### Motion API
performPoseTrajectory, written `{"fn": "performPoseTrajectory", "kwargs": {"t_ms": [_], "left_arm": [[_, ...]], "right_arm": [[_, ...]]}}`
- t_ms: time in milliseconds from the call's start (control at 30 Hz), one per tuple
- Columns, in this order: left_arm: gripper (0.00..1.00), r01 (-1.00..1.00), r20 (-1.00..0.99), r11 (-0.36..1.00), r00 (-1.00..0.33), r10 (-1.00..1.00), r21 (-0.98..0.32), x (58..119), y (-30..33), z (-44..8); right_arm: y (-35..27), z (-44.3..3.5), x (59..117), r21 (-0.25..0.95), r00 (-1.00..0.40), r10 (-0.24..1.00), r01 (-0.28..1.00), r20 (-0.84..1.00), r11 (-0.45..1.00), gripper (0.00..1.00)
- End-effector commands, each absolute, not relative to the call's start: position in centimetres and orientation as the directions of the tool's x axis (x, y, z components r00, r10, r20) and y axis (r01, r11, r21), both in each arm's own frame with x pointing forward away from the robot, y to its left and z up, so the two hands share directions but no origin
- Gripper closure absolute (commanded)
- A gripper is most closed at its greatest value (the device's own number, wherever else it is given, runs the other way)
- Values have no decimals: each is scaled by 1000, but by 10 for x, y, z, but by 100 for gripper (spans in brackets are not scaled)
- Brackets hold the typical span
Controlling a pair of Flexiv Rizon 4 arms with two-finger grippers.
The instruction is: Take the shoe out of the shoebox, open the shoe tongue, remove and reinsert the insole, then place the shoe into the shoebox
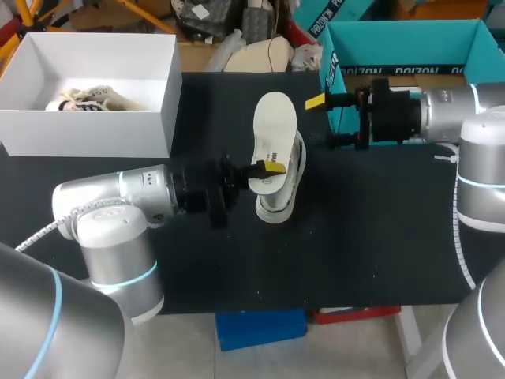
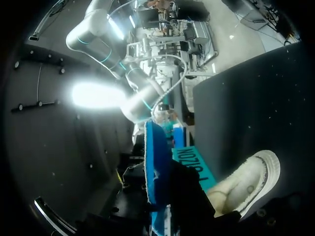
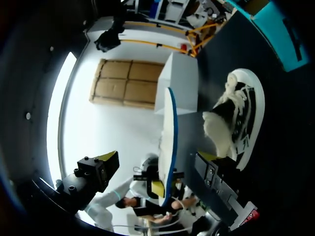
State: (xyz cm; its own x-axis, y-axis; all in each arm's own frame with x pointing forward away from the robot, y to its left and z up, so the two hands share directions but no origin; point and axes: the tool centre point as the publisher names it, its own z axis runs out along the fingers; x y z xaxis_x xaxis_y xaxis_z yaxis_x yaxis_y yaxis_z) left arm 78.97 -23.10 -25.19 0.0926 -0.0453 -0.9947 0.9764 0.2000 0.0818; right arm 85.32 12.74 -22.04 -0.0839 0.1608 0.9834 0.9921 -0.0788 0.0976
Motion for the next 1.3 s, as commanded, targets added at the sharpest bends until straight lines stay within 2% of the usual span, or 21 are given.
{"fn": "performPoseTrajectory", "kwargs": {"t_ms": [33, 133, 200, 233, 267, 300, 400, 467, 600, 633, 700, 867, 1000, 1167, 1300], "left_arm": [[100, 975, -995, 203, 95, -43, 85, 788, -231, -252], [100, 975, -995, 203, 95, -43, 85, 788, -231, -252], [100, 975, -995, 203, 95, -43, 85, 788, -231, -252], [100, 975, -995, 203, 95, -43, 85, 788, -231, -252], [100, 975, -995, 203, 95, -43, 85, 788, -231, -252], [100, 975, -995, 203, 95, -43, 85, 788, -231, -252], [100, 975, -995, 203, 95, -43, 85, 788, -231, -252], [100, 975, -995, 203, 95, -43, 85, 788, -231, -252], [100, 975, -995, 203, 95, -43, 85, 788, -231, -252], [100, 975, -995, 203, 95, -43, 85, 788, -231, -252], [100, 975, -995, 203, 95, -43, 85, 788, -231, -252], [100, 975, -995, 203, 95, -43, 85, 788, -231, -252], [100, 975, -995, 203, 95, -43, 85, 788, -231, -252], [100, 975, -995, 203, 95, -43, 85, 788, -231, -252], [100, 975, -995, 203, 95, -43, 85, 788, -231, -252]], "right_arm": [[133, -236, 868, 73, -78, 135, 997, 988, 37, 0], [139, -246, 863, 52, -60, 133, 997, 989, 59, 0], [144, -251, 860, 46, -53, 122, 997, 991, 58, 10], [147, -254, 858, 46, -53, 118, 997, 992, 60, 18], [149, -256, 856, 45, -51, 115, 997, 992, 60, 31], [152, -258, 855, 45, -51, 111, 997, 992, 60, 38], [156, -259, 853, 51, -57, 106, 997, 993, 52, 35], [158, -258, 853, 62, -66, 106, 997, 992, 43, 40], [162, -254, 854, 78, -82, 115, 996, 990, 38, 41], [163, -253, 854, 83, -86, 125, 996, 988, 30, 43], [165, -250, 855, 91, -92, 122, 996, 988, 21, 55], [172, -248, 856, 103, -103, 136, 995, 985, 7, 56], [176, -248, 858, 108, -106, 143, 994, 984, -6, 64], [181, -249, 859, 109, -102, 145, 993, 984, -41, 66], [182, -250, 860, 110, -100, 145, 992, 984, -63, 76]]}}
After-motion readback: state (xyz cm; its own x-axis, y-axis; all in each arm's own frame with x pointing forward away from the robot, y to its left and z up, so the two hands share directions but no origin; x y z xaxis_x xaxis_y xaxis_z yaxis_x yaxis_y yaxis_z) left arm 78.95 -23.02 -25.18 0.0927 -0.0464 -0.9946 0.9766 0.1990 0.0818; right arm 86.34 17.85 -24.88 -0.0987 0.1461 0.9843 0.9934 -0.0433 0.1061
